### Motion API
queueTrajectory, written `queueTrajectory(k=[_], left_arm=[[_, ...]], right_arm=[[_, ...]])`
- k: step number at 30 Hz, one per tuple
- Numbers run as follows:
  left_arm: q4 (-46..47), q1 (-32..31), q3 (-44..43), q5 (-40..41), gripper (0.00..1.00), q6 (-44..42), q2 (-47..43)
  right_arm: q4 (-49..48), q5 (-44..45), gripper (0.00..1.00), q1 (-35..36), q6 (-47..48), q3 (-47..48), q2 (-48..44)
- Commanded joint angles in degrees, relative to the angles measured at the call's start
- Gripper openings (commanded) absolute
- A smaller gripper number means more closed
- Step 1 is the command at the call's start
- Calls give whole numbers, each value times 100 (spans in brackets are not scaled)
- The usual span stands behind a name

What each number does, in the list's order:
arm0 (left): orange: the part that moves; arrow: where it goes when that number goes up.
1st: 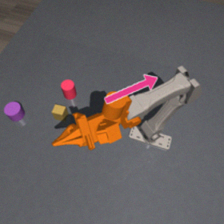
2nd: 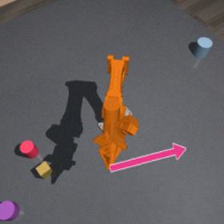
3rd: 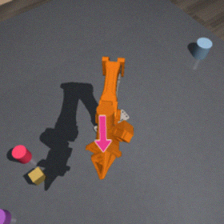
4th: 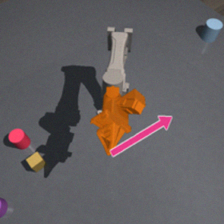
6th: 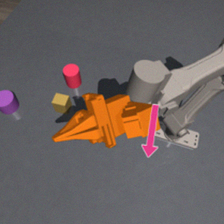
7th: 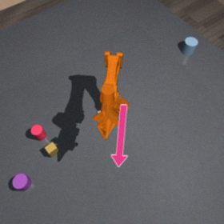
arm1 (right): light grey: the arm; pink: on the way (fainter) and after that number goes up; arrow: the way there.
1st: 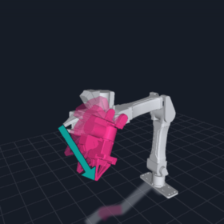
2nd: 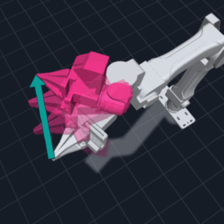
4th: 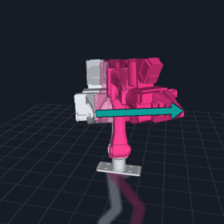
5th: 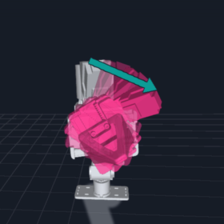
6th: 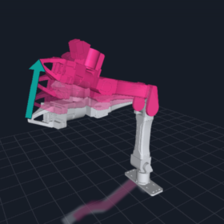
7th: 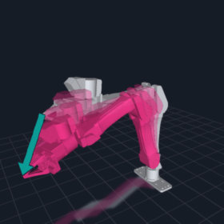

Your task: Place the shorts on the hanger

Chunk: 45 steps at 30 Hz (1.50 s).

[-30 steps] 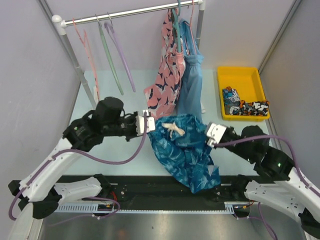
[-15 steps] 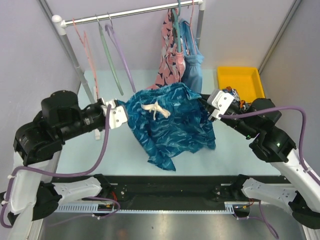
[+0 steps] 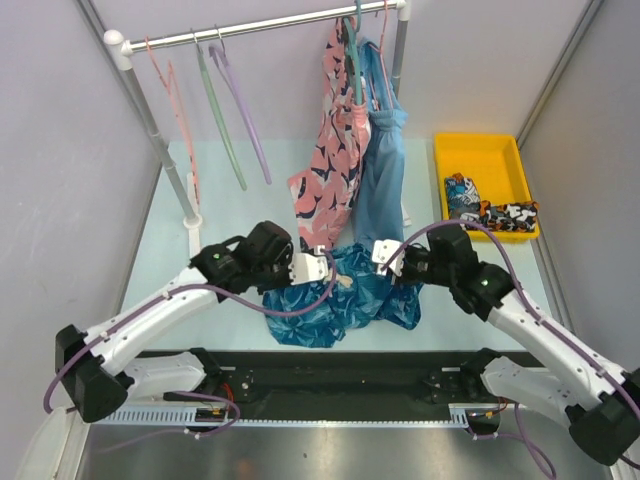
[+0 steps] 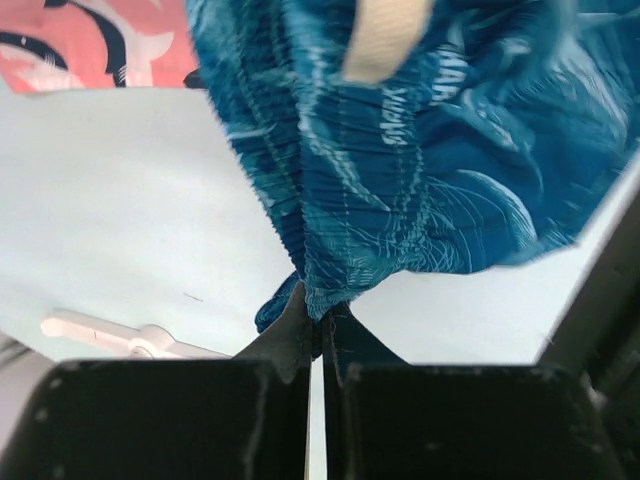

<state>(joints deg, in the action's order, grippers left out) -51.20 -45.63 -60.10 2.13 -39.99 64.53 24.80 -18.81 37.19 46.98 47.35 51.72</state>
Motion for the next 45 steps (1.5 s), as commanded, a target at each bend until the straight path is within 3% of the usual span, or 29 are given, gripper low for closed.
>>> queueTrajectory(k=[1,8,11,13,14,15,17,18,21,28,30,36,39,45], left_arm=[[1672,-25,733,684,0,334,-134],[2272,-718,2343,253,0,430,-125],[2264,-860,2547,43,10,439,-2],[1966,-860,2398,-281,23,457,42],[1826,-860,2302,-440,37,474,16],[1476,-860,2196,-598,42,466,-80],[1088,-860,1757,-1064,65,457,-195],[694,-852,1329,-1196,71,518,-256],[-167,-860,554,-1636,82,483,-424],[-1067,-860,-1905,-1751,91,588,-477],[-1146,-817,-2590,-1751,91,737,-398],[-822,176,-4752,-2182,93,1449,15],[-304,747,-5230,-1893,95,1853,-19],[295,2197,-5399,-1417,96,2487,-256]], right_arm=[[-677,-947,0,-545,495,-348,189],[-1065,-1319,3,-556,1277,-1702,-232],[-933,-1143,6,-204,1480,-2027,-400],[-723,-1012,17,77,1551,-2142,-566],[-652,-959,23,148,1542,-2230,-637],[-573,-897,41,244,1516,-2265,-777],[-528,-625,63,464,1219,-2205,-953],[-598,-485,75,526,747,-2134,-1041],[-372,-141,84,605,25,-1618,-1384],[201,447,90,605,-1373,-291,-1595],[-26,614,91,597,-1603,-17,-1464],[-1123,817,91,509,-2684,1003,-368],[-1747,852,91,474,-3106,1539,475],[-3101,712,91,499,-4195,2469,1620]])
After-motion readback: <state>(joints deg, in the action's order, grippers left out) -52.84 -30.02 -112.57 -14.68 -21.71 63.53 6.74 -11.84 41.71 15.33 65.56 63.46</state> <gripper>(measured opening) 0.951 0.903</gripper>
